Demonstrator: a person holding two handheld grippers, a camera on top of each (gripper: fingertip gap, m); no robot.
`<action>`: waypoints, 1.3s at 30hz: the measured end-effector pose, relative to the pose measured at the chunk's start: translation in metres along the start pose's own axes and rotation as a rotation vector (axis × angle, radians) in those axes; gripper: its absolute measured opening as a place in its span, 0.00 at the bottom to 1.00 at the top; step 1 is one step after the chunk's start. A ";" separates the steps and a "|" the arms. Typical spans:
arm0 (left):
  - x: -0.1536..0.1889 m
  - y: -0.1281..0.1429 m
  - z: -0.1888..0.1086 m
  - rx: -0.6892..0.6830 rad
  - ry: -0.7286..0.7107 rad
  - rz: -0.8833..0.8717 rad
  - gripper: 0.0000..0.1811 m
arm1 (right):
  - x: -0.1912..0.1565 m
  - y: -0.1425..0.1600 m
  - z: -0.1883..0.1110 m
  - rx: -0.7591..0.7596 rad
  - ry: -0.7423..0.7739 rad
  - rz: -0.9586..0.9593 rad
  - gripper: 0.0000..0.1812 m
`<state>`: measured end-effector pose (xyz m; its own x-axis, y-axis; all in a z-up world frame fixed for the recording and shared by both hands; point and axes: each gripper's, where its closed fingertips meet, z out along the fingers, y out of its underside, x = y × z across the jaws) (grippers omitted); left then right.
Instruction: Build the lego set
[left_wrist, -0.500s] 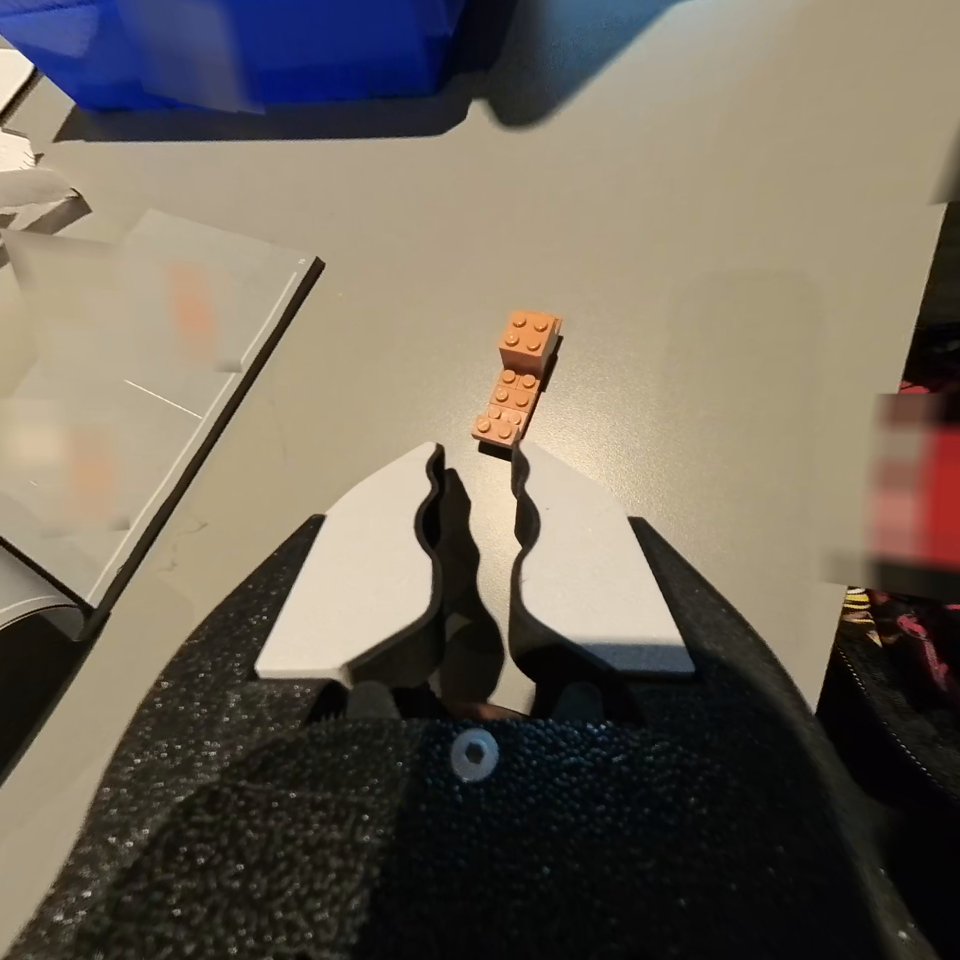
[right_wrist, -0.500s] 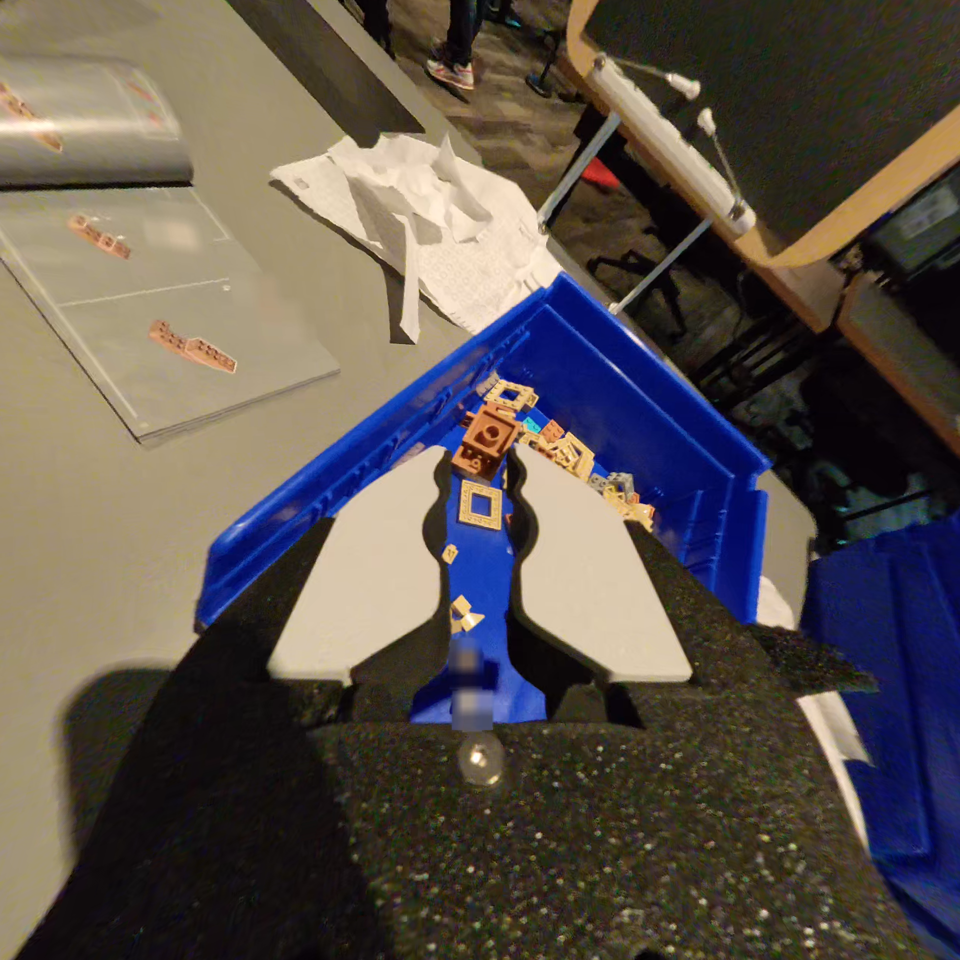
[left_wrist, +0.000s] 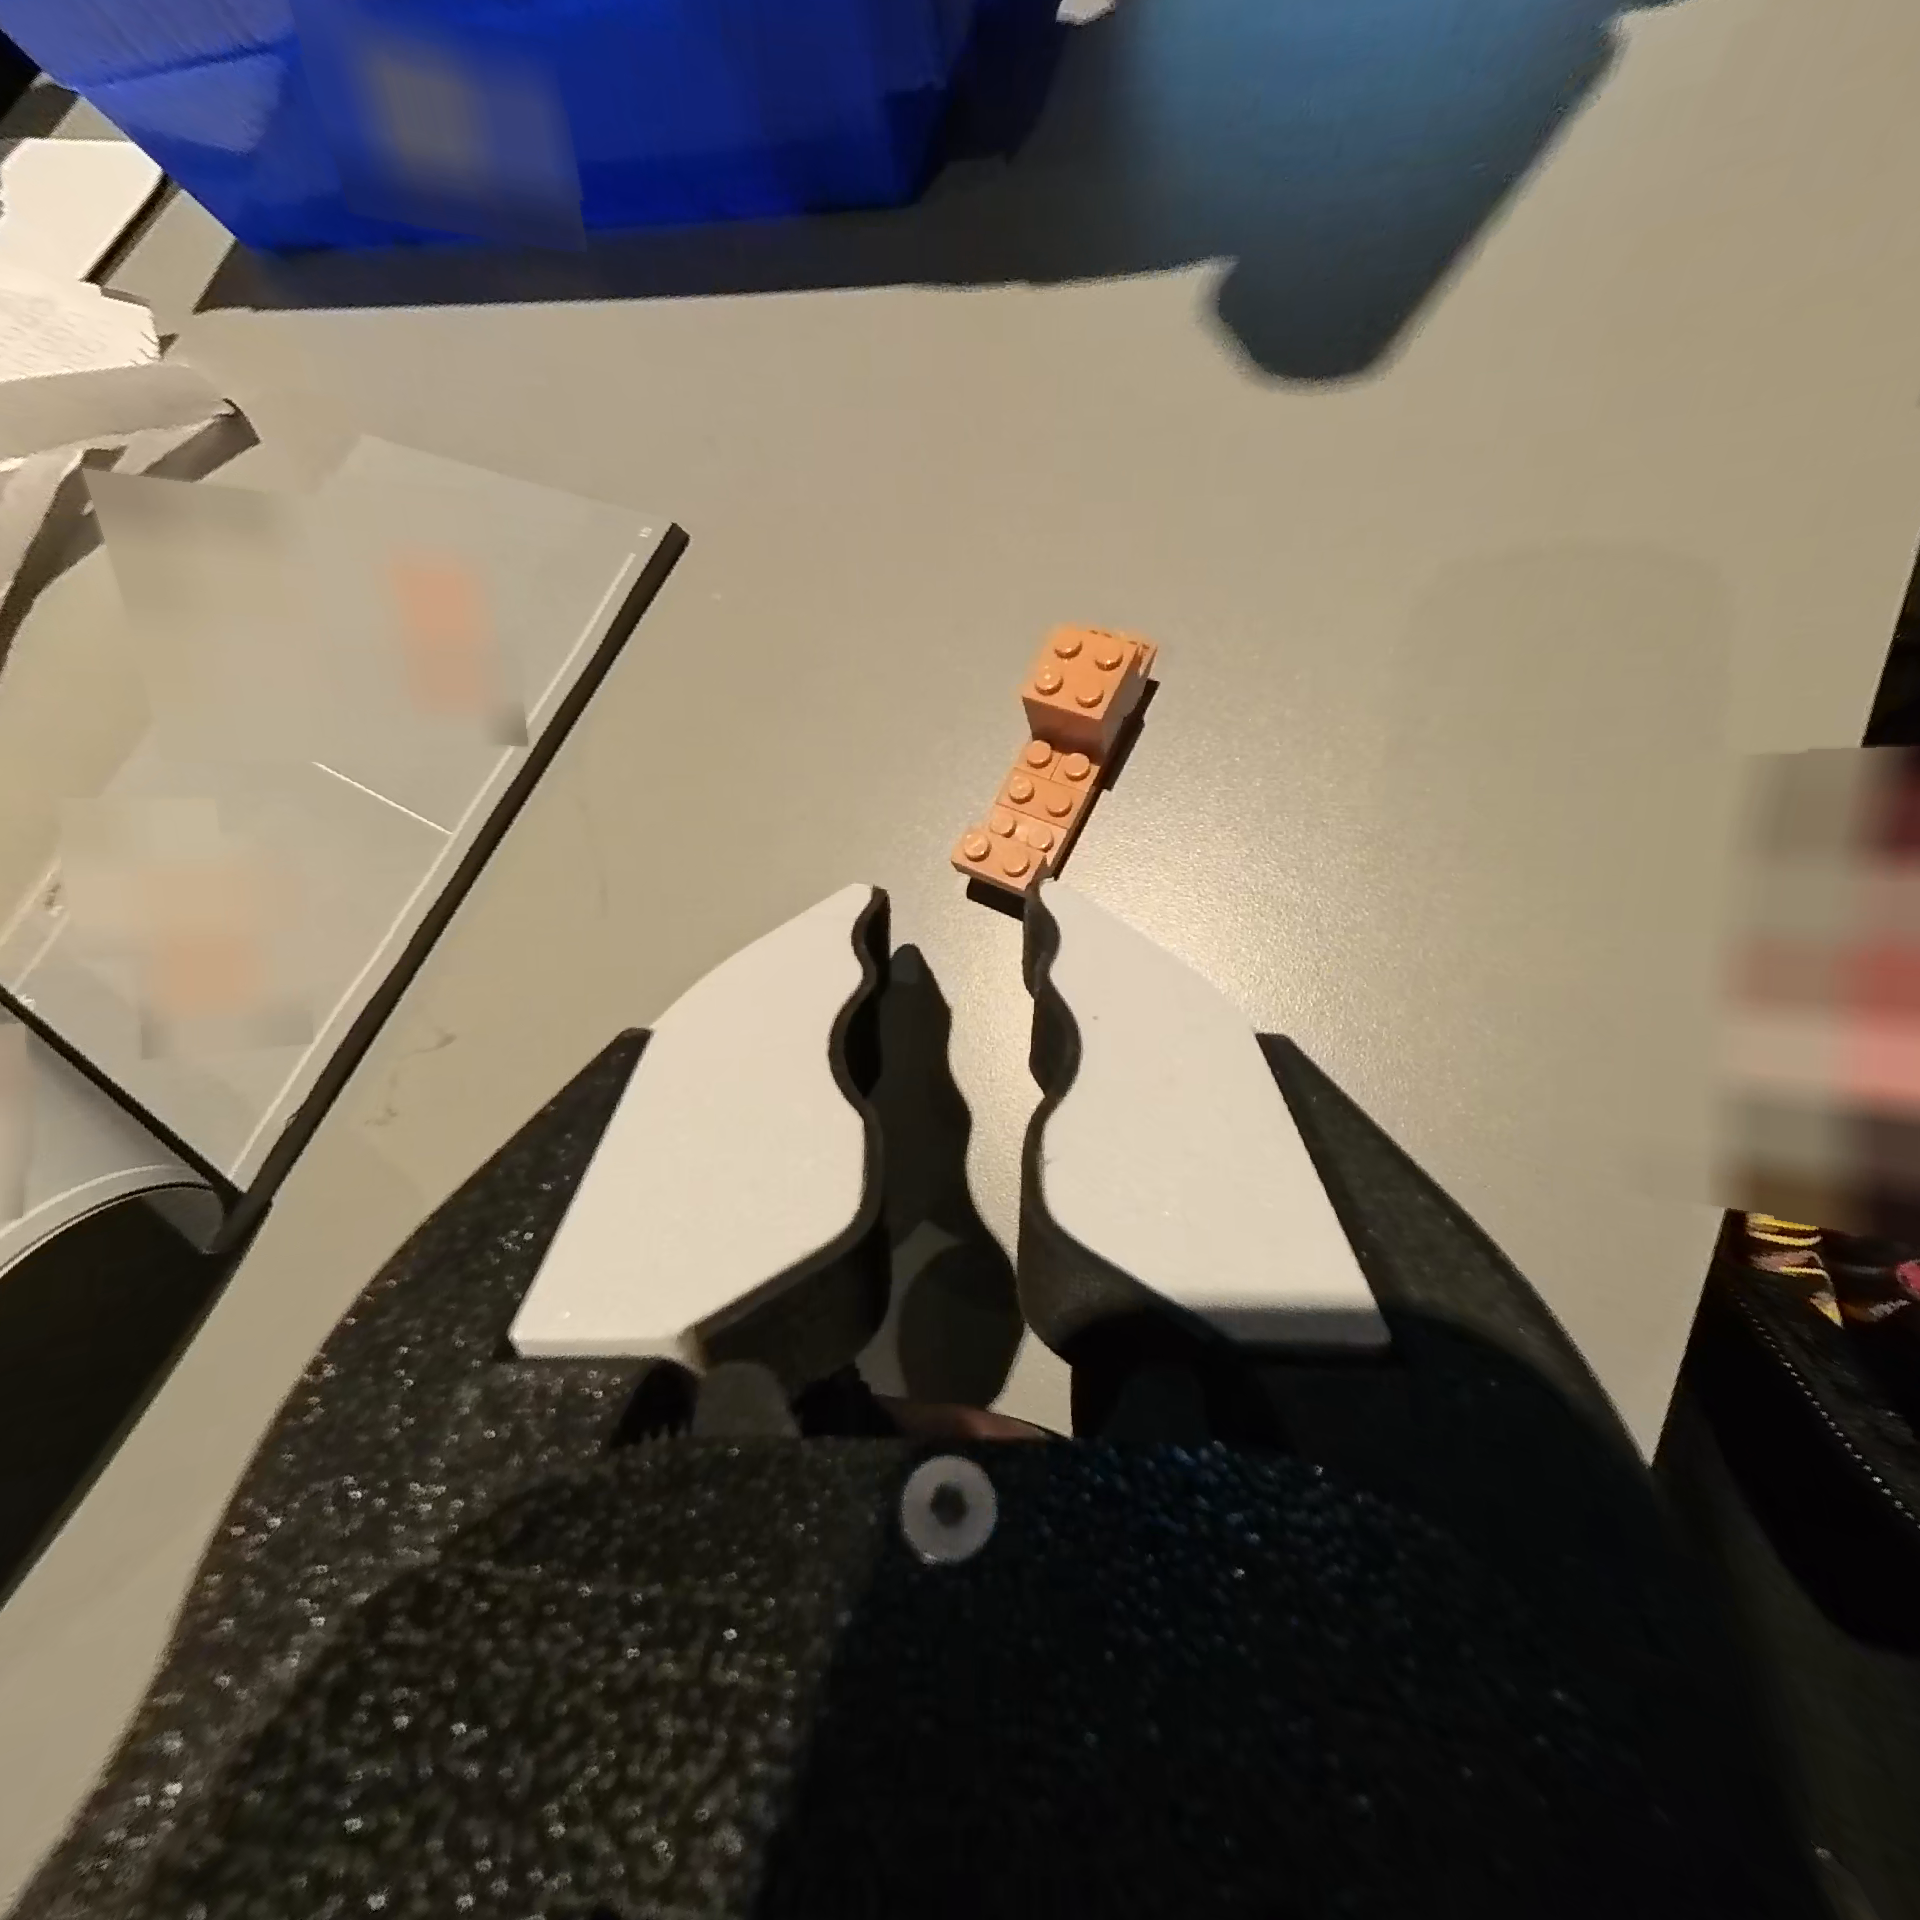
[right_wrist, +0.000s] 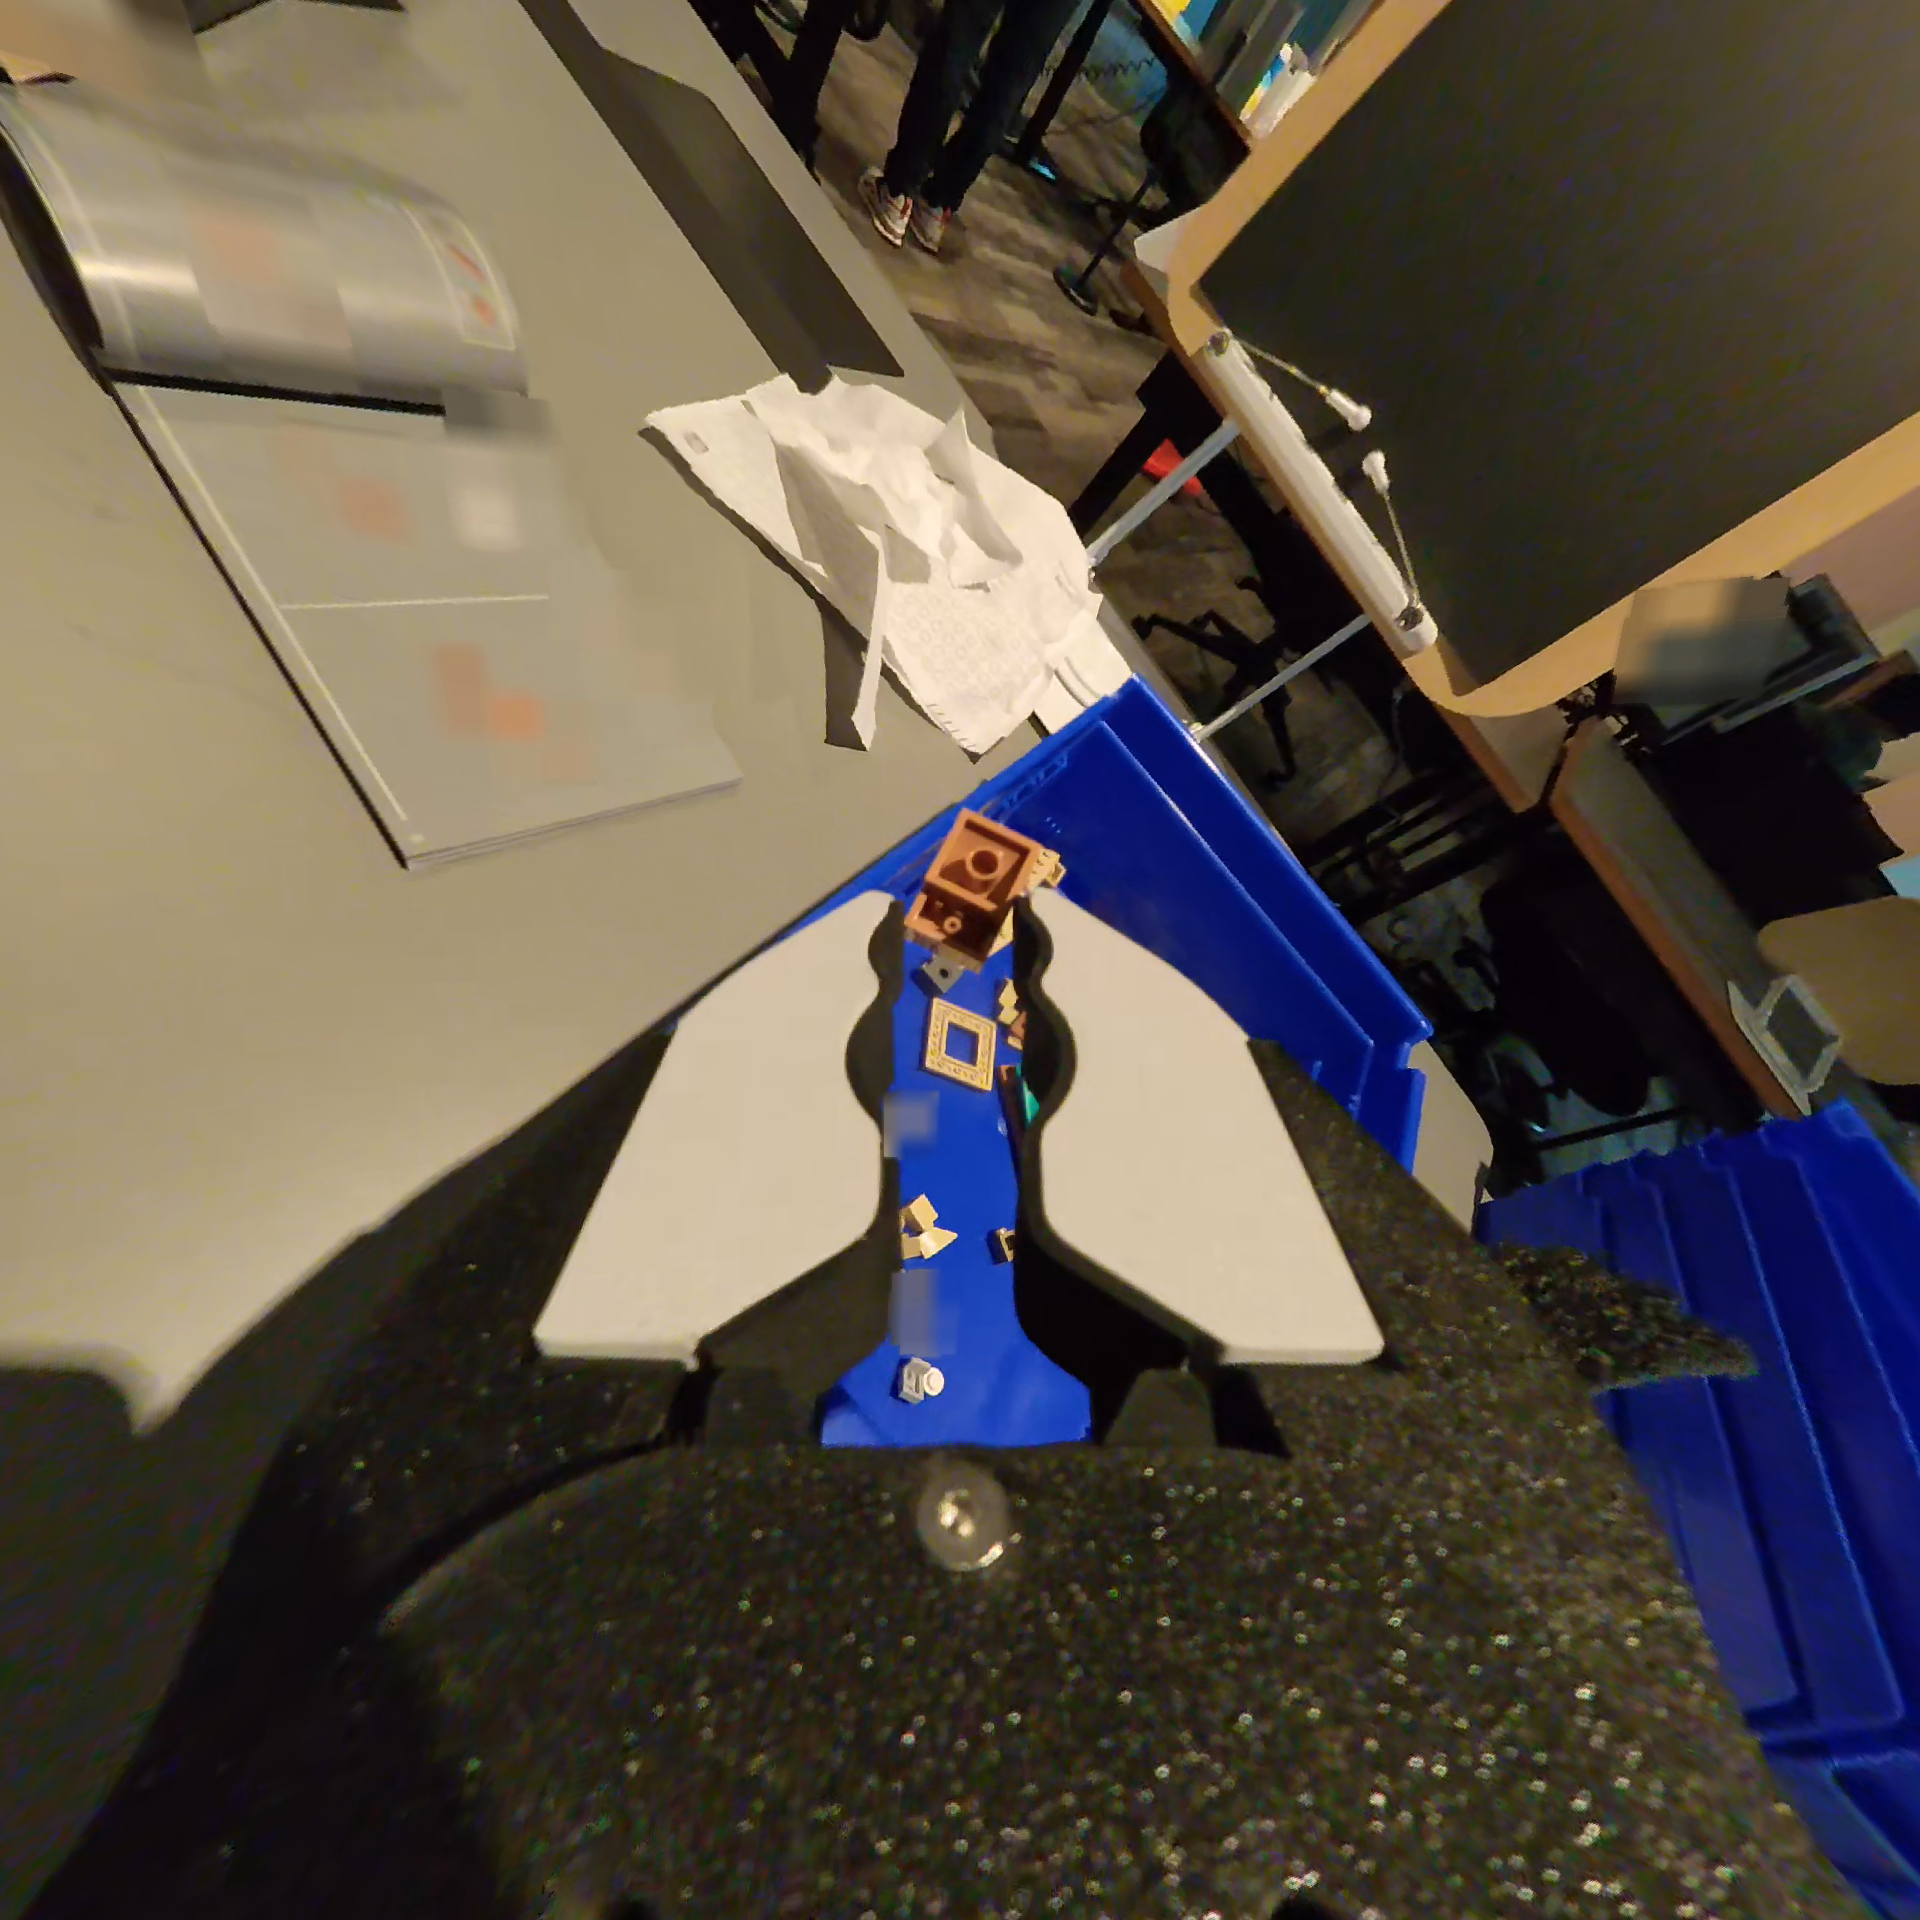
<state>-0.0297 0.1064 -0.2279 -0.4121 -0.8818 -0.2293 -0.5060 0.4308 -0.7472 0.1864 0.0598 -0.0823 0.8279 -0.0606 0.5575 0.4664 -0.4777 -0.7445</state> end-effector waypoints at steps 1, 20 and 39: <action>0.000 0.000 0.000 -0.001 -0.001 0.000 0.13 | 0.000 -0.001 -0.001 0.002 0.004 -0.004 0.10; 0.000 0.000 0.000 -0.001 0.002 -0.006 0.13 | -0.001 0.001 0.002 0.003 0.018 -0.017 0.11; -0.040 -0.015 -0.009 0.143 -0.098 -0.145 0.11 | 0.013 0.029 0.033 0.002 -0.022 0.108 0.10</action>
<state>-0.0127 0.1367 -0.2022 -0.2637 -0.9500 -0.1674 -0.4392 0.2727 -0.8560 0.2210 0.0741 -0.1090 0.8800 -0.0929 0.4659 0.3745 -0.4676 -0.8007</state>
